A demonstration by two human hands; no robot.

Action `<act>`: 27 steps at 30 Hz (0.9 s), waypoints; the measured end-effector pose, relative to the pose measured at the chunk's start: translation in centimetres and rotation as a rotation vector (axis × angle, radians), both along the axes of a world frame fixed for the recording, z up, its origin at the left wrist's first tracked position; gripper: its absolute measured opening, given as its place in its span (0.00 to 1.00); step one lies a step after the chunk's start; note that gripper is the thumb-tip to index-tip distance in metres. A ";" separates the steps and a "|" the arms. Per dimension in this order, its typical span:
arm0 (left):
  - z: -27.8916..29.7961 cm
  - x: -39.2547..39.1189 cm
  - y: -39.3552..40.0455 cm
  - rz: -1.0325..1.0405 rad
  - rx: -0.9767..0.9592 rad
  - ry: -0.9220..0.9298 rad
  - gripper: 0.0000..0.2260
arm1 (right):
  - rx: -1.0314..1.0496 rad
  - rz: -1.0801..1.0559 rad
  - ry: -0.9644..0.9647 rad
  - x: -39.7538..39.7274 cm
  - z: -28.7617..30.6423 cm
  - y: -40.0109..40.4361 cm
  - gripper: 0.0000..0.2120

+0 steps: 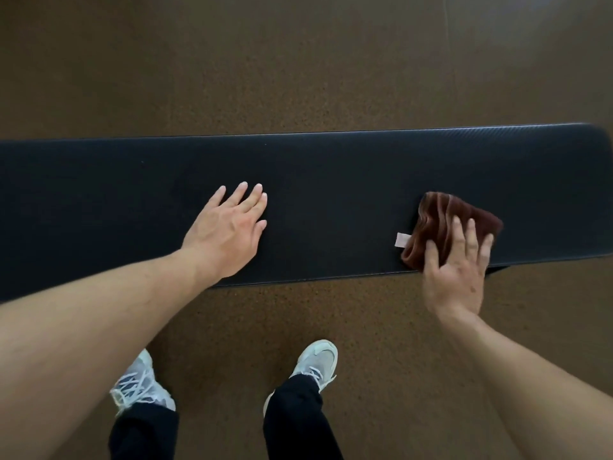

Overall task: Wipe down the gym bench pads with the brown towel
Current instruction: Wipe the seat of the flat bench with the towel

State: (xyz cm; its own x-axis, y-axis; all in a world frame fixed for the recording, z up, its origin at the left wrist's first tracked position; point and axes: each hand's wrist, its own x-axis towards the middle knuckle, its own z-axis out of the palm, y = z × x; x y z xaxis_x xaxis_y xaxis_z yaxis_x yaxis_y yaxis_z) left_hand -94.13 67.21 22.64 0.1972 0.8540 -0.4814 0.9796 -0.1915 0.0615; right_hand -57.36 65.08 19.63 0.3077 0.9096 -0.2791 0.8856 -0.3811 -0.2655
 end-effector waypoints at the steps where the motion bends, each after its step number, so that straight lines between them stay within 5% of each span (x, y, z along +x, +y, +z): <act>1: -0.2 -0.4 -0.1 0.001 0.005 -0.021 0.25 | -0.002 -0.040 0.001 -1.0 0.0 0.1 0.31; 6: -0.5 -2.6 -0.3 -0.059 -0.005 -0.149 0.25 | 0.049 0.035 -0.042 -7.6 -0.5 -1.1 0.29; 20: -1.2 -24.5 -7.6 0.076 0.147 -0.278 0.26 | 0.054 1.050 0.040 -37.5 0.1 -9.2 0.27; 27: 0.2 -34.0 -6.6 0.008 0.201 -0.262 0.26 | -0.019 1.022 0.008 -44.8 0.7 -0.7 0.27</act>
